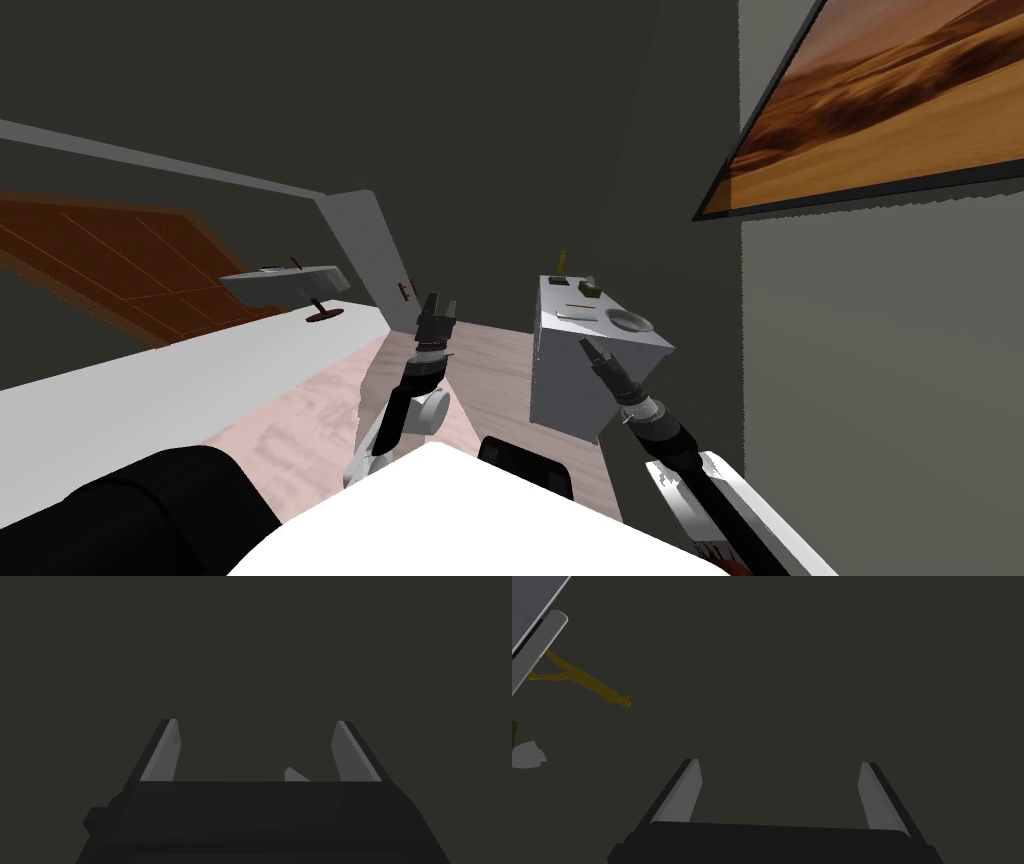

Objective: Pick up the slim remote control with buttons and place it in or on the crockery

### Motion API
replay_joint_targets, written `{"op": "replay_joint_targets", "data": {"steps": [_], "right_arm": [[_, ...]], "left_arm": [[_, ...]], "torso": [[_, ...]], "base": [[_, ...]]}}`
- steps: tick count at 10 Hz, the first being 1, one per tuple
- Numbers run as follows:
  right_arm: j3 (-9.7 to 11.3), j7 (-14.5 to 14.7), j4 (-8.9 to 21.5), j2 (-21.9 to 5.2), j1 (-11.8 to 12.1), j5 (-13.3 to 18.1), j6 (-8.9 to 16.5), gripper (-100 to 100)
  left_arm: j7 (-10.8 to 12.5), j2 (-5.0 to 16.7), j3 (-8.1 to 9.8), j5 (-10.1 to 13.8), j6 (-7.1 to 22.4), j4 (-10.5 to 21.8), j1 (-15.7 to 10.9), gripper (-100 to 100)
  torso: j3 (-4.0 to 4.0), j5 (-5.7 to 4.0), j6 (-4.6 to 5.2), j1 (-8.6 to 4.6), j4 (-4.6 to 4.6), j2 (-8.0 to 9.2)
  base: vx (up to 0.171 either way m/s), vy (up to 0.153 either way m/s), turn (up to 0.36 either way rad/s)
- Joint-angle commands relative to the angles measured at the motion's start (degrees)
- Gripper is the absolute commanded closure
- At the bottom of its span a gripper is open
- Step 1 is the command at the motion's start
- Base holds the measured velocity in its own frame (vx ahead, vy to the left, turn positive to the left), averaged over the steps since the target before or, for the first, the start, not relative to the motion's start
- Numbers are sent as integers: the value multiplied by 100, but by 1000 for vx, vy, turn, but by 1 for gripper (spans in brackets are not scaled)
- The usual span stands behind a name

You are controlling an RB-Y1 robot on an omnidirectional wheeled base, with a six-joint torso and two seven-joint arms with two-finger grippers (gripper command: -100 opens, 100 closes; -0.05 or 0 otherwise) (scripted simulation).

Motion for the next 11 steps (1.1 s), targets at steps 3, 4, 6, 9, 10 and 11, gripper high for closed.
{"op": "replay_joint_targets", "data": {"steps": [3,4,6,9,10,11], "right_arm": [[-146,-146,189,-468,-206,153,-120,-100],[-200,-199,255,-641,-281,210,-165,-100],[-322,-320,401,-1000,-451,345,-272,-100],[-453,-450,560,-1491,-631,504,-400,-100],[-519,-515,643,-1663,-719,592,-472,-100],[-519,-515,643,-1800,-719,592,-472,-100]], "left_arm": [[0,-1,0,0,0,0,0,0],[0,-1,-1,0,0,0,0,0],[0,-1,-1,0,0,0,0,0],[0,-1,-1,0,0,0,0,0],[0,-1,-1,0,0,0,0,0],[0,-1,-1,0,0,0,0,0]], "torso": [[-2,5,0,23,-1,-3],[-4,7,-1,32,-2,-8],[-4,11,-1,48,-2,-6],[-5,9,1,34,-2,-7],[-5,7,0,27,-2,-8],[-6,9,-1,39,-3,-11]], "base": [[19,79,39],[28,118,54],[18,145,59],[28,103,39],[34,121,75],[28,99,12]]}}
